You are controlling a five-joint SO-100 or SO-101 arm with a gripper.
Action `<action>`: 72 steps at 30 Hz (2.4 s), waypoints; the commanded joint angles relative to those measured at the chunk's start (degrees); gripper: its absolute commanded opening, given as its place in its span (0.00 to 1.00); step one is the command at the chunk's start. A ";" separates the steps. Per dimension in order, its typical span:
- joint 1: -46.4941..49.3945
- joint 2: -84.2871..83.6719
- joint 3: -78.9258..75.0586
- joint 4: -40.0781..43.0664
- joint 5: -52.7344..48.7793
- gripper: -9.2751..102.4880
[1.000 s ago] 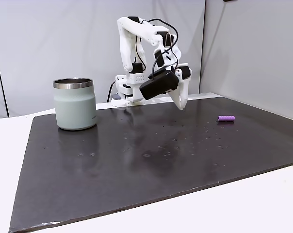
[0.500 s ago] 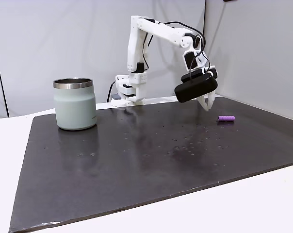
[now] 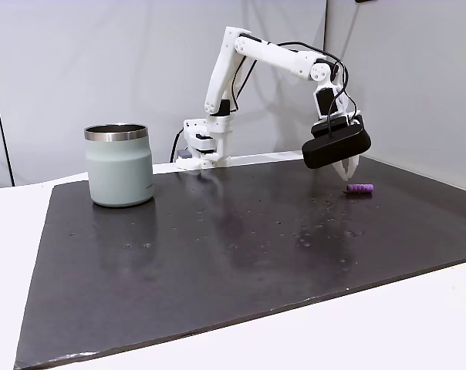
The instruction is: Grasp a pengrip and put it in the cup.
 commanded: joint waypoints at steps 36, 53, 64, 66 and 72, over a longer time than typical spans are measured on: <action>-0.97 -4.83 -16.00 8.53 48.52 0.25; 1.41 -10.11 -19.34 9.05 51.77 0.36; 3.52 -16.52 -22.85 13.97 54.23 0.26; 3.96 -17.40 -23.82 15.03 54.67 0.20; 4.22 -20.04 -26.81 18.28 55.81 0.12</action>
